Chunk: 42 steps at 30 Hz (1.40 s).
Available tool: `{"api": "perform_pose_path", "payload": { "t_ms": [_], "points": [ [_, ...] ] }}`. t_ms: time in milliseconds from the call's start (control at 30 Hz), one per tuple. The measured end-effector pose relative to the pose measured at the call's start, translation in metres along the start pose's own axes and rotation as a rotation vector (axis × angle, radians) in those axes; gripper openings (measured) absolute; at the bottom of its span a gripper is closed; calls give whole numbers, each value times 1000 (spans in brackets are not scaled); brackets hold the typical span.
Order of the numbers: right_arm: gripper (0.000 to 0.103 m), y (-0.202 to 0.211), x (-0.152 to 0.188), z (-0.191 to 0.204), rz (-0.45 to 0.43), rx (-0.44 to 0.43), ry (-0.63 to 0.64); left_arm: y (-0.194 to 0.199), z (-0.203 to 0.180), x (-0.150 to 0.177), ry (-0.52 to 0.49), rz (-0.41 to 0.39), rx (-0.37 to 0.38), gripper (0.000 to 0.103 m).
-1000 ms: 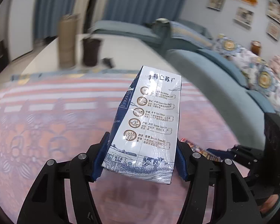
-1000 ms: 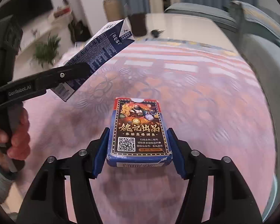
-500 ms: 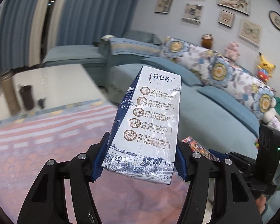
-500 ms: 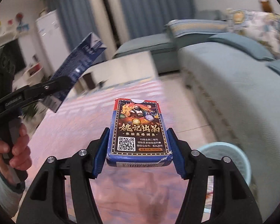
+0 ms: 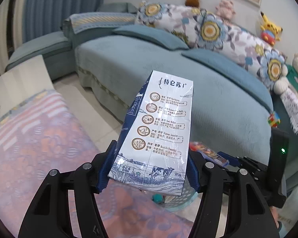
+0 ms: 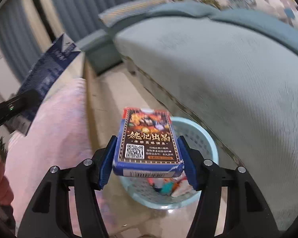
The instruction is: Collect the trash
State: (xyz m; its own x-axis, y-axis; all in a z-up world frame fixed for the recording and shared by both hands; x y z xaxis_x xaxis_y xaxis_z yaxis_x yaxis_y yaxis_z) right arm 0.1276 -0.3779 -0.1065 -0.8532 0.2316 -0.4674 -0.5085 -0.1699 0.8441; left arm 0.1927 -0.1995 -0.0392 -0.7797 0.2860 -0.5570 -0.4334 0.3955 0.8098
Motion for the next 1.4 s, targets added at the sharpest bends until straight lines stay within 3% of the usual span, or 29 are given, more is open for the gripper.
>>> {"api": "perform_pose_path", "payload": {
  "t_ms": [100,267,367,500,667,800,867,967,1100,1200,1267,1400],
  "points": [
    [57,-17,4,-16,29,2,-48,-23,-4,2,-14,31,-24,70],
    [57,-27,9,-26,40,-10,-69,-35,8,17,-18,57,-29,70],
    [57,-27,8,-24,44,-15,-62,-28,21,26,-5,52,-30,70],
    [57,-11,7,5,23,-28,-11,2,40,36,42,1,-36,73],
    [58,30,8,59,-60,-9,82,62,59,55,88,-123,-127,78],
    [73,65,20,91,-153,19,119,102,61,74,115,-203,-181,85],
    [75,80,29,101,-207,17,127,119,60,88,131,-232,-203,86],
    [79,104,48,112,-305,121,111,141,61,105,170,-292,-248,89],
    [84,123,69,118,-414,167,116,149,61,122,211,-349,-251,90],
    [84,130,73,126,-472,228,151,149,54,125,174,-390,-309,90],
    [84,134,76,129,-497,250,165,148,51,126,146,-405,-368,90],
    [84,132,77,130,-495,256,167,147,50,127,148,-394,-394,90]
  ]
}}
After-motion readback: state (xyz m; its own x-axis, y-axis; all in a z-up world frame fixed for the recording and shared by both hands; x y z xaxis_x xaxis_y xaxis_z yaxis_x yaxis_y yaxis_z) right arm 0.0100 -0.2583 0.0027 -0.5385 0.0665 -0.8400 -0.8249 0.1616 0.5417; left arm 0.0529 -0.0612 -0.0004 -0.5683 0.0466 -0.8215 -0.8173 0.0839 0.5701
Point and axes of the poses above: each gripper's, at about its wrist camera, not at the fingertips, and y roughly against the way its jaws point, z to its left, x to its underside, the point moved 4 cm from there along -y, roughly the way its jaws point, and after that the axes turned 12 degrees about z, right-handed, at the moved point
